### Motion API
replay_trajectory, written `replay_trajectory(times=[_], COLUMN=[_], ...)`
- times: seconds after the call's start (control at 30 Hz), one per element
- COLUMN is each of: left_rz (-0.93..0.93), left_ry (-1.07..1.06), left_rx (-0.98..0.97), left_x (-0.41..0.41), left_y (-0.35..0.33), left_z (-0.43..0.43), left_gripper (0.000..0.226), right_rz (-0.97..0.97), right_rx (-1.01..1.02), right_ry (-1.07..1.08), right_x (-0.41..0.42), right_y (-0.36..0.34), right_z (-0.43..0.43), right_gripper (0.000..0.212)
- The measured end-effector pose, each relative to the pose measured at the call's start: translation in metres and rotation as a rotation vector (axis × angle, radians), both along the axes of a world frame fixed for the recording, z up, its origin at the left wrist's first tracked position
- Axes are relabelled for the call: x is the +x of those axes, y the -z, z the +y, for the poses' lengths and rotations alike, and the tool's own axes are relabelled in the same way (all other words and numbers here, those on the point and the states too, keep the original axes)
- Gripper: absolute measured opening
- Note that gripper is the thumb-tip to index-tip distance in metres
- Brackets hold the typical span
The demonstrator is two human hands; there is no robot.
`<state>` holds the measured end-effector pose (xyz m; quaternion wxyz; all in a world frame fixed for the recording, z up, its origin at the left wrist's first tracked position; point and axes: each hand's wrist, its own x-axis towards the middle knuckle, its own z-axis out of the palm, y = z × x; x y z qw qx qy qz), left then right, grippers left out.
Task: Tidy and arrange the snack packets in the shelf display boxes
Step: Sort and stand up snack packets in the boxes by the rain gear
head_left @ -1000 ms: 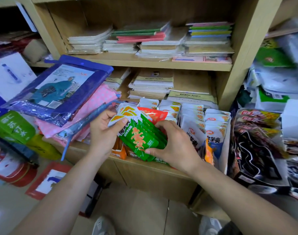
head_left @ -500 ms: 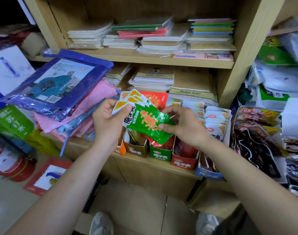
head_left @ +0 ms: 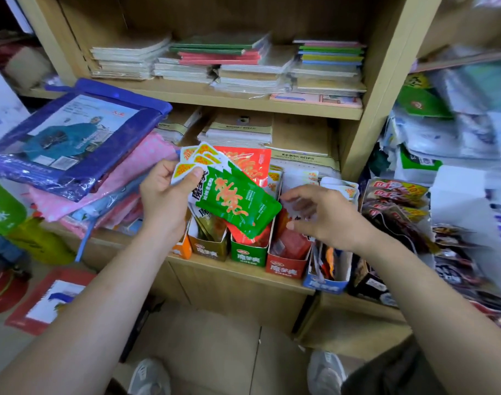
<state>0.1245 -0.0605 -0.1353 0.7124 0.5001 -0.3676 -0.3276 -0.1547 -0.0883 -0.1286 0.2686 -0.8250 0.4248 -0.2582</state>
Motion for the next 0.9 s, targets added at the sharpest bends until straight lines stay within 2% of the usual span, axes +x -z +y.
replay_trajectory(times=[0.1,0.23,0.33,0.4,0.53,0.6,0.77,0.83,0.9], left_rz=[0.121,0.231,0.247,0.243,0.186,0.144,0.007,-0.011,-0.008], left_ry=[0.057,0.143,0.227,0.254,0.296,0.319,0.289,0.252,0.242], left_rx=[0.027,0.040,0.033,0.032,0.024,0.022,0.031,0.050,0.065], left_x=[0.001,0.003,0.005,0.010,0.022,0.026,0.036,0.037,0.037], left_y=[0.005,0.011,0.013,0.014,0.018,0.019,0.028,0.030,0.028], left_z=[-0.001,0.002,0.006,0.008,0.006,0.005,0.002,0.002,0.002], left_gripper=[0.013,0.014,0.019,0.019,0.020,0.022,0.019,0.023,0.016], right_rz=[0.092,0.067,0.041,-0.037,-0.250,-0.282,-0.372,-0.422,-0.448], right_rx=[-0.049,-0.069,-0.091,-0.030,0.040,0.029,-0.031,-0.038,-0.038], right_ry=[0.030,0.024,0.014,0.003,0.000,0.031,0.203,0.260,0.301], right_x=[-0.003,0.010,0.026,0.031,0.035,0.037,0.027,0.015,0.001], right_y=[0.007,0.006,0.004,0.006,0.008,0.006,-0.004,-0.013,-0.020], right_z=[0.002,0.004,0.002,-0.006,-0.015,-0.014,-0.016,-0.013,-0.005], right_gripper=[0.056,0.061,0.060,0.048,0.008,0.005,0.020,0.018,0.015])
